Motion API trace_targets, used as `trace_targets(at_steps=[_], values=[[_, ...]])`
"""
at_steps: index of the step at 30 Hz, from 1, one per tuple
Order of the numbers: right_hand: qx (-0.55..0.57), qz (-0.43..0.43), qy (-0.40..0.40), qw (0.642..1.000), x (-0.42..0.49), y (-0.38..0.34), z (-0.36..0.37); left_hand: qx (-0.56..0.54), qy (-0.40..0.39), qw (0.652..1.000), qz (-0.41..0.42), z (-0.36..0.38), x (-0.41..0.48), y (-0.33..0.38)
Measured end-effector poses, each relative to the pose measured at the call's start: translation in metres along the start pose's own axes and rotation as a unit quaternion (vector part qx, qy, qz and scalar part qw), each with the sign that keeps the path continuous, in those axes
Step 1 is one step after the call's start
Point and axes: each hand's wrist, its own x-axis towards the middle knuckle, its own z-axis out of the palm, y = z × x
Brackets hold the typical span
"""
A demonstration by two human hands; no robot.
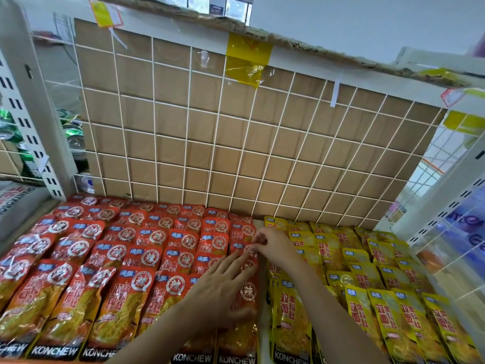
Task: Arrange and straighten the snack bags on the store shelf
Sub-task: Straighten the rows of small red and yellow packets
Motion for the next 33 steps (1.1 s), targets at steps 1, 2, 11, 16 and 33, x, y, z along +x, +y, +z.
trace_targets(at_steps=[1,2,11,16,33], values=[[0.011,-0.001,0.003,1.0,0.001,-0.001,0.0,-0.014,0.006,1.0,0.002,0.003,0.001,0.0],[0.018,-0.003,0.005,1.0,0.002,-0.002,0.001,-0.037,-0.009,0.999,0.003,0.003,0.001,0.0],[0.064,0.036,0.025,0.997,0.013,-0.003,0.004,-0.035,-0.028,0.999,0.002,-0.002,0.003,0.0],[0.106,0.048,0.007,0.993,0.015,-0.003,0.007,-0.034,-0.086,0.996,-0.012,0.0,0.001,-0.003],[0.134,0.042,0.014,0.99,0.012,-0.002,0.011,-0.045,-0.096,0.994,0.038,-0.004,0.0,0.003]])
